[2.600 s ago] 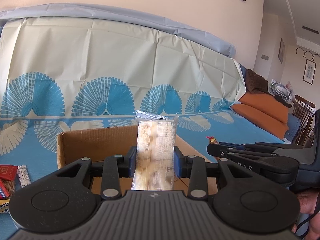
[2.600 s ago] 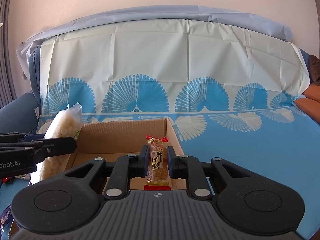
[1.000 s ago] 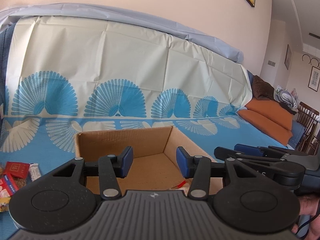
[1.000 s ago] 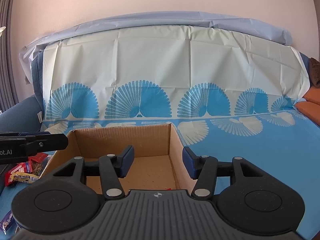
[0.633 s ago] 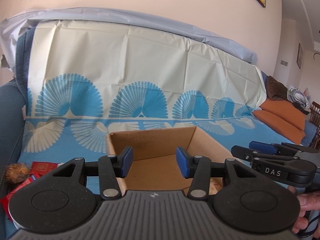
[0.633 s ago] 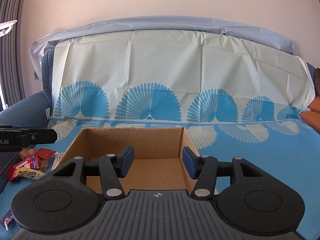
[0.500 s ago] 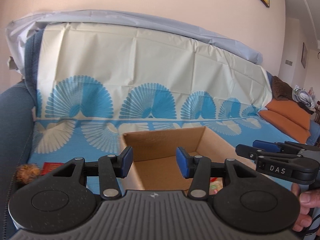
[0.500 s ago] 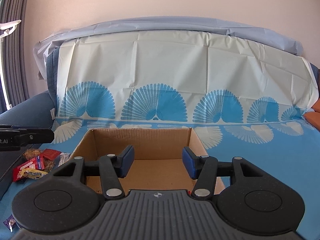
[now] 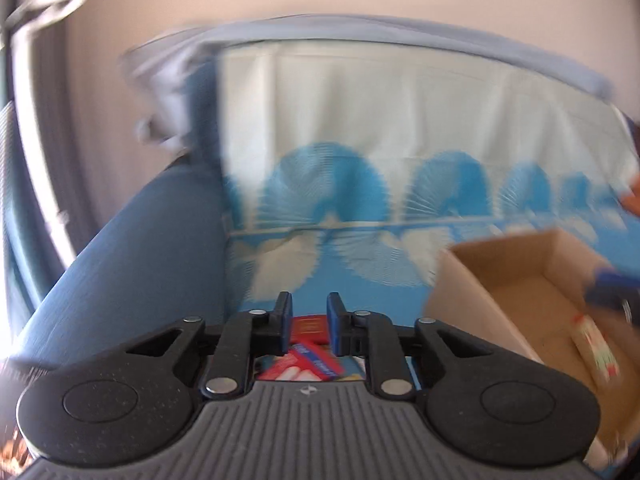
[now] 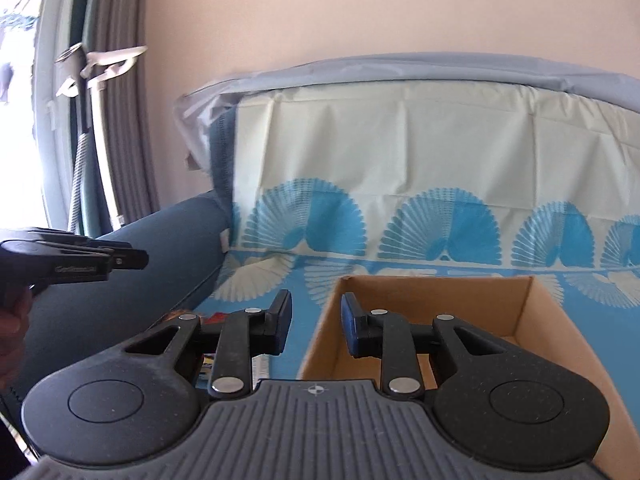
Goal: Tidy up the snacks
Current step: 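Move both open tools back toward the snack pile, then grasp the red spicy snack bag with the left tool while the right tool grasps the purple chocolate bar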
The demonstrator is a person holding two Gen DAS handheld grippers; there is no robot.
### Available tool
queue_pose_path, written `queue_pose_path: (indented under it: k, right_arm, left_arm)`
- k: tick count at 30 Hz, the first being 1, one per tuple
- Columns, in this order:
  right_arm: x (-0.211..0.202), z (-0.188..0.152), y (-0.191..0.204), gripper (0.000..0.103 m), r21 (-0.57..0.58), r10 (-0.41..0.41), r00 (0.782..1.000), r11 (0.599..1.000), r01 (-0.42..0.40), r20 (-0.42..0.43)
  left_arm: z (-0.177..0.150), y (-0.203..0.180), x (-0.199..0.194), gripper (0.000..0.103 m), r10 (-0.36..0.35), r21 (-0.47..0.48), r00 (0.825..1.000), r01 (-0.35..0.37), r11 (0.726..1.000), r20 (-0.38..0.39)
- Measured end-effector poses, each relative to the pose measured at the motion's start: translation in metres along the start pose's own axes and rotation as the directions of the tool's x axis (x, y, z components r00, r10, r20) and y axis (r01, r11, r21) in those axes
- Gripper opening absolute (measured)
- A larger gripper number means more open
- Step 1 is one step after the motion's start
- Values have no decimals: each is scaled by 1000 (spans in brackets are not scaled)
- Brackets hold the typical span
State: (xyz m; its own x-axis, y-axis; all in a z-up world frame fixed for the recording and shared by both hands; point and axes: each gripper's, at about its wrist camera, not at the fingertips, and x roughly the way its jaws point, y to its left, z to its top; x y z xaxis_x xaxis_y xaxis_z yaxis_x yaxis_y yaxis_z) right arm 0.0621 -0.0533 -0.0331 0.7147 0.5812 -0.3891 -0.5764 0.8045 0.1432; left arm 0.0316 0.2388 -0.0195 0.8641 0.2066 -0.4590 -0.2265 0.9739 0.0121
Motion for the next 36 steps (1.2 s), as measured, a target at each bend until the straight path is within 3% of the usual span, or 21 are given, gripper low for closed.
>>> queue_pose_path:
  k: [3,9,13,18,21,23,25,26,29,31,36]
  right_arm:
    - [8,-3,33,29,-51,88,996,995,-89,-17]
    - [34,-22,88,29,-80,216,965,970,-229,-149]
    - [51,-39,115,31,-124,240,938,953,-277,-252]
    - [71,-54,127,48,-107,235,901,951,-291,-365]
    - [85,-61,127,49,-71,221,875,958,-277,-431]
    - [94,-65,124,50,-32,217,856,964,-263,-469]
    - [102,-69,122,51,7,216,836,969,-247,-505]
    - [106,-72,121,53,18,213,824,971,-240,-525]
    - [116,-82,123,58,17,193,778,973,-229,-598]
    - [121,-89,124,58,2,167,757,977,-214,-632]
    - [122,-94,127,59,-11,155,754,977,-211,-638]
  left_arm:
    - [2,19,7,19,47,-58,999,-48,997,-24]
    - [-8,11,27,19,69,28,994,-67,997,-79]
    - [-23,12,49,19,61,36,987,-56,998,-151]
    - [-42,12,74,20,41,50,973,-30,998,-226]
    - [-50,9,87,22,50,75,968,-32,997,-246]
    - [-55,8,99,27,53,87,957,-29,996,-285]
    - [-61,6,109,56,80,119,944,-44,992,-320]
    - [-64,4,114,63,113,151,936,-65,986,-334]
    - [-74,-2,125,73,121,224,924,-39,974,-363]
    - [-78,-6,129,82,130,266,929,-35,963,-348]
    - [-88,-12,149,84,167,335,919,-41,941,-357]
